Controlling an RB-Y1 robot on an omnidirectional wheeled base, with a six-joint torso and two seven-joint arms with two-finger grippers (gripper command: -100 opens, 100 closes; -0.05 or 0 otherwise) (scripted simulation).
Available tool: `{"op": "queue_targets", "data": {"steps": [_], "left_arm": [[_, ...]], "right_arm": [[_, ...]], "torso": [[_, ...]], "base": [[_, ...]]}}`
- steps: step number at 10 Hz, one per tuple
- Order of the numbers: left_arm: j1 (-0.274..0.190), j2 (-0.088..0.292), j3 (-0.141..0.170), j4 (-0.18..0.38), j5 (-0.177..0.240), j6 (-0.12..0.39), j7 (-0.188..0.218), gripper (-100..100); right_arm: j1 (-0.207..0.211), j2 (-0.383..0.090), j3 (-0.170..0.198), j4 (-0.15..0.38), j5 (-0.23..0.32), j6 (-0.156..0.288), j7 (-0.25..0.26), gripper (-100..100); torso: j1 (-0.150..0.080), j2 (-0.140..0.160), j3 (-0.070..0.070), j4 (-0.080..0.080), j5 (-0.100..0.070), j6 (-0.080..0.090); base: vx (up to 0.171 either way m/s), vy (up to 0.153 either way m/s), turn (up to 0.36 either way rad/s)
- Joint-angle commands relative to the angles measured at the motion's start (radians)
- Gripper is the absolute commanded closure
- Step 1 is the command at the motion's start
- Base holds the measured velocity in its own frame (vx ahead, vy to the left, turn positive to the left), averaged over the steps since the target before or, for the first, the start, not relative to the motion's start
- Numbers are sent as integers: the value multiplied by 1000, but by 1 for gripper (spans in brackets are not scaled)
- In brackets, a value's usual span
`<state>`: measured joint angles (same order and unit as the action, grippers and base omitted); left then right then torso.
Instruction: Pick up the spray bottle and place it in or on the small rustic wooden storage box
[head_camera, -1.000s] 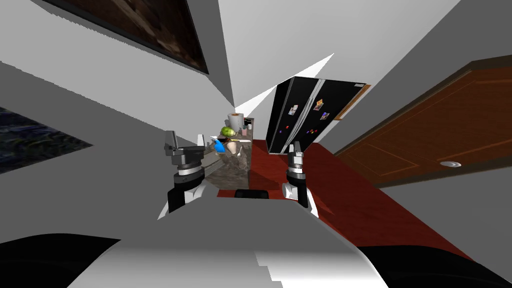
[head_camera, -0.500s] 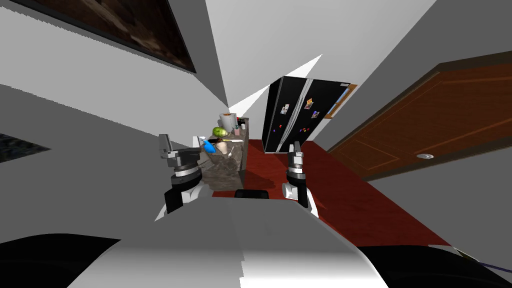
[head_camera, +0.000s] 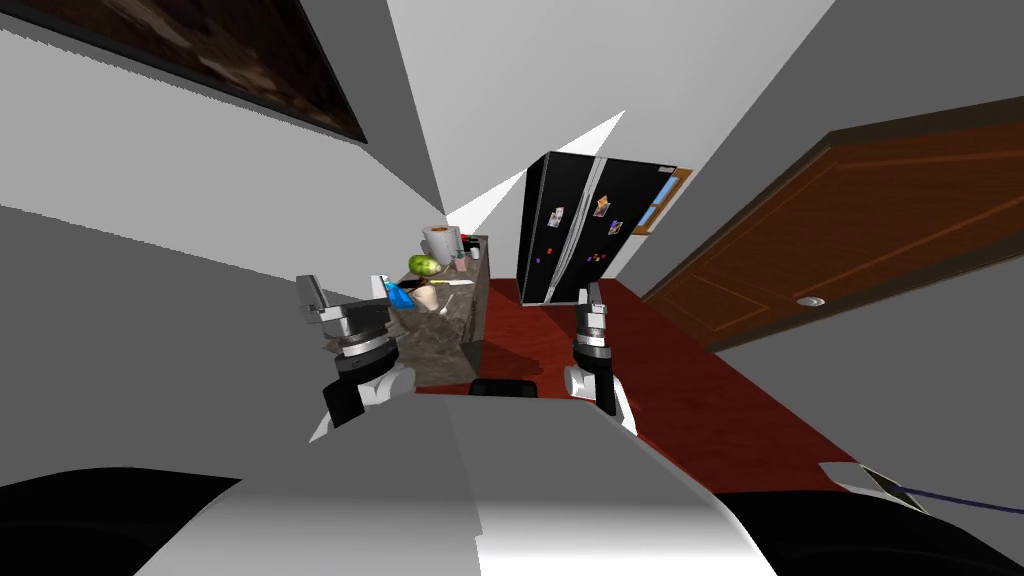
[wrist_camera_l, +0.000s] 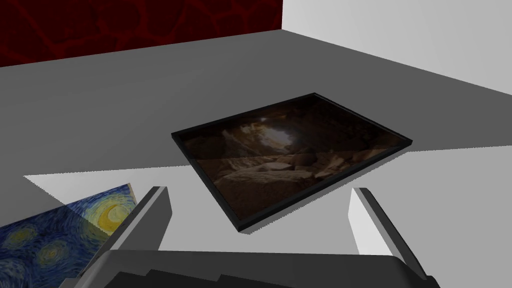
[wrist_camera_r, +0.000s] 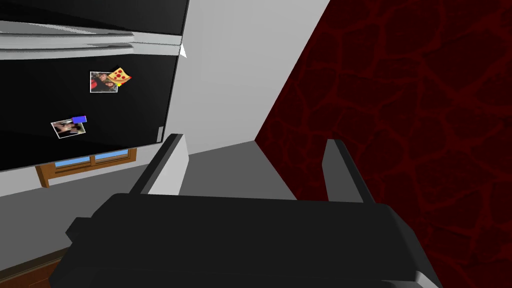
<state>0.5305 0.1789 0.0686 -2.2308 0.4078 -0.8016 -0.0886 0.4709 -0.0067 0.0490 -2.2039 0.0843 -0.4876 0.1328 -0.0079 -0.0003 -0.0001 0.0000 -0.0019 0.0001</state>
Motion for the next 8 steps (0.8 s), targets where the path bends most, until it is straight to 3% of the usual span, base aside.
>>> {"op": "queue_targets", "data": {"steps": [1,8], "left_arm": [[1,3,5,11,37,-18,-13,-100],[-48,25,70,132,252,-141,-100,-100]], "right_arm": [[0,0,0,0,0,0,0,0],[0,0,0,0,0,0,0,0]], "torso": [[0,0,0,0,0,0],[2,1,0,0,0,0]], "base": [[11,-109,-61],[20,-115,-89]]}}
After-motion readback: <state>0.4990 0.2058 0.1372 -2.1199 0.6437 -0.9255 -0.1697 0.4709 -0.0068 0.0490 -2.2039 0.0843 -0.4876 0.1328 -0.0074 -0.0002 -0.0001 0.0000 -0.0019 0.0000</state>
